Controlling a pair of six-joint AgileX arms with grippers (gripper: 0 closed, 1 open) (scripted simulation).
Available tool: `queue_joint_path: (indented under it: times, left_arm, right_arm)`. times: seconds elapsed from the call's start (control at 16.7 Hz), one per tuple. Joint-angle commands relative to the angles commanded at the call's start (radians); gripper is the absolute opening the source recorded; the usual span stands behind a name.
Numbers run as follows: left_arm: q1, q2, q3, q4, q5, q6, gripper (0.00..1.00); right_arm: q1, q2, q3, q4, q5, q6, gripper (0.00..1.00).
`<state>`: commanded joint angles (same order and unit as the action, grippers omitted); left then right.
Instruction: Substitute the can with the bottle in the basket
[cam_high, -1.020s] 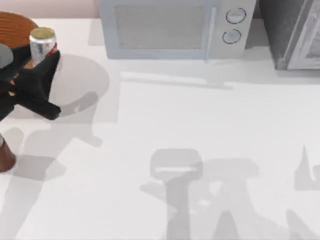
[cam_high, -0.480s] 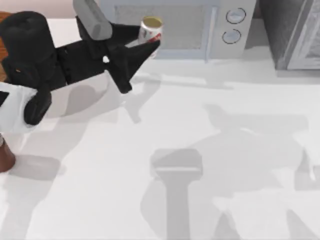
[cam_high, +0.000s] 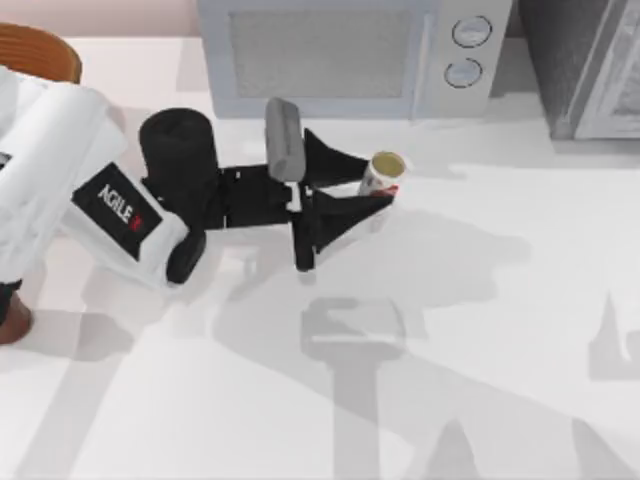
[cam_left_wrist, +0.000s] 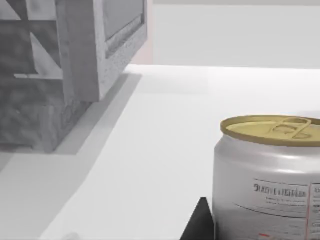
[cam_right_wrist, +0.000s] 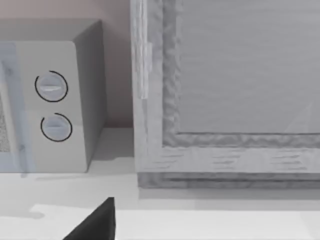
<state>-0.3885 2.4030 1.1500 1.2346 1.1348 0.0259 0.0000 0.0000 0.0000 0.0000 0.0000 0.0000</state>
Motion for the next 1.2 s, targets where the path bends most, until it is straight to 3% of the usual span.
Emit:
queue_joint_path:
  times: [0.24,0.66,1.2]
  left_arm:
    - [-0.019,0.140,0.065,0.072,0.067,-0.002,0.00]
    - [-0.022,0.157,0.072,0.081,0.075,-0.002,0.00]
    - [-0.022,0.157,0.072,0.081,0.075,-0.002,0.68]
  right_arm:
    - [0.000,0.000,0.000,0.000,0.000,0.000,1.00]
    - [0.000,0.000,0.000,0.000,0.000,0.000,1.00]
    - [0.000,0.000,0.000,0.000,0.000,0.000,1.00]
